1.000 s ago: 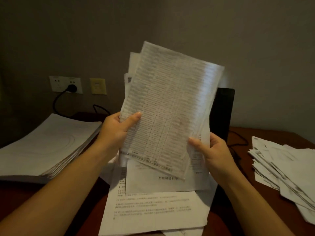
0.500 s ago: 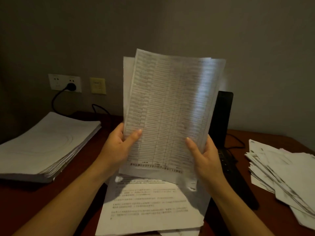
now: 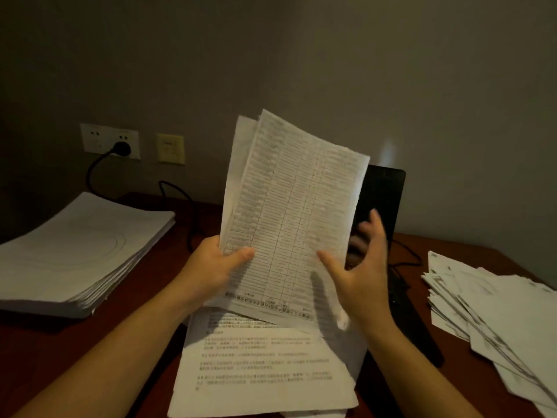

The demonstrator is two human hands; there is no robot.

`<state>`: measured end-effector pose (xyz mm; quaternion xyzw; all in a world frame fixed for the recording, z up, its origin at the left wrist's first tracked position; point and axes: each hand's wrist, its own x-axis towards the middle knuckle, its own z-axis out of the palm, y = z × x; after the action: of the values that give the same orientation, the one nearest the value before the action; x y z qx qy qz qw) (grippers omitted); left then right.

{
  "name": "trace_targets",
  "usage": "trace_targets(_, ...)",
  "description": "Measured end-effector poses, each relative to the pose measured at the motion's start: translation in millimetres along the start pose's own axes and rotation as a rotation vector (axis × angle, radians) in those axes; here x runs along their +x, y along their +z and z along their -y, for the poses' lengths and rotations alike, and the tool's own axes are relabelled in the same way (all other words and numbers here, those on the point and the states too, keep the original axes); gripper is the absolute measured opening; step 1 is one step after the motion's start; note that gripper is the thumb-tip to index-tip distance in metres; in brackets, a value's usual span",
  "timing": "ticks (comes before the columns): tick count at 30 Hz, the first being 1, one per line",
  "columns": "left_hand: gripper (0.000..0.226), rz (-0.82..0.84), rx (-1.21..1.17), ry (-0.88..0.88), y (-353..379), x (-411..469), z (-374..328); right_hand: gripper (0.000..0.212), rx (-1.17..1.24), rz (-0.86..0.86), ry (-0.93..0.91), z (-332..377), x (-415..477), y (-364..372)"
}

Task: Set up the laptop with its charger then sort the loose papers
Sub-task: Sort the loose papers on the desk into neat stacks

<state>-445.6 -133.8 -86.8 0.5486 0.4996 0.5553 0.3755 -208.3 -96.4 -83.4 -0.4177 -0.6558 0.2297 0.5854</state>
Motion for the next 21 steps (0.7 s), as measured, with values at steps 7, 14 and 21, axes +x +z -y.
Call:
trace_targets(7,0.01,-0.002,0.232,0.102,-3.8,1.8,2.3,0.091,-1.013,0.363,-1.081,97.9,75.8,17.2)
trace_targets(14,0.045,-0.024,0.622,0.226,-9.2,1.5,4.1,0.036,-1.625,0.986,-1.06,178.6,92.4,69.8)
trace_targets(21,0.022,-0.428,0.733,0.382,-21.2,-2.5,-3.9,0.026,-1.625,0.918,-0.749,173.5,108.4,57.3)
